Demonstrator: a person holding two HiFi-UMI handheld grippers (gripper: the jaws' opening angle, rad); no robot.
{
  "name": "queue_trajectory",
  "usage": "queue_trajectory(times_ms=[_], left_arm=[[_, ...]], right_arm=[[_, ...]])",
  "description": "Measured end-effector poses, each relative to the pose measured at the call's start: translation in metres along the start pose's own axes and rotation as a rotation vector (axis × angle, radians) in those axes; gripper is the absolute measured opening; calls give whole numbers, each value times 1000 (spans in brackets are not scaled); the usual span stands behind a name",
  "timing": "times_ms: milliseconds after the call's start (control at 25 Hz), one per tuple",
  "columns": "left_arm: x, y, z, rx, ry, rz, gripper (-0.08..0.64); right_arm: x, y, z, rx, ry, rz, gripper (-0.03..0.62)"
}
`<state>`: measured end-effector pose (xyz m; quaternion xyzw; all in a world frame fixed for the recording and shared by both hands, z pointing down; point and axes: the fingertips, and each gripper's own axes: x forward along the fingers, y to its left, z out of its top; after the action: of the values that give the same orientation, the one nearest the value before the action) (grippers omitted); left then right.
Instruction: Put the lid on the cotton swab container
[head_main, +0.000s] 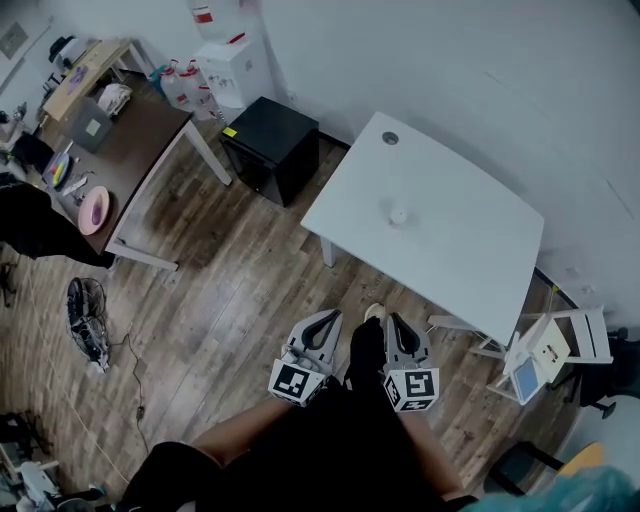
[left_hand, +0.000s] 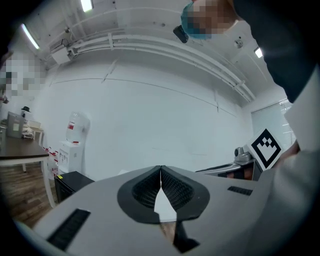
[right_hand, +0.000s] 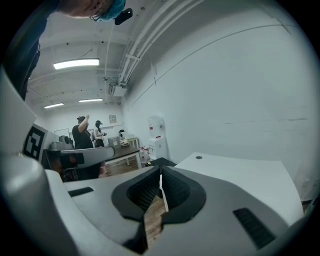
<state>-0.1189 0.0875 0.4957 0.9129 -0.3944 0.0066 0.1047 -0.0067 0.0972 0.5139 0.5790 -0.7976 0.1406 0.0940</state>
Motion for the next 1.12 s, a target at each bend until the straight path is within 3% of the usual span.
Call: queue_trajectory(times_ms=[280,520,640,960,1120], left_arm=[[66,27,-2,8,41,60,14],[140,24,-11,117,91,55,14],[171,22,-18,116,119,43,14],[231,36,-52,90,170,124,14],[254,39,-73,78,212,123,14]], right_arm=[[53,-34,28,-46,-40,81,35],[72,-117,54,-6,-64,51,35],[84,-150,57,-9,-49,62,35],[130,-186,26,-27,29,165,37],[147,-201,3,-7,82,210,35]])
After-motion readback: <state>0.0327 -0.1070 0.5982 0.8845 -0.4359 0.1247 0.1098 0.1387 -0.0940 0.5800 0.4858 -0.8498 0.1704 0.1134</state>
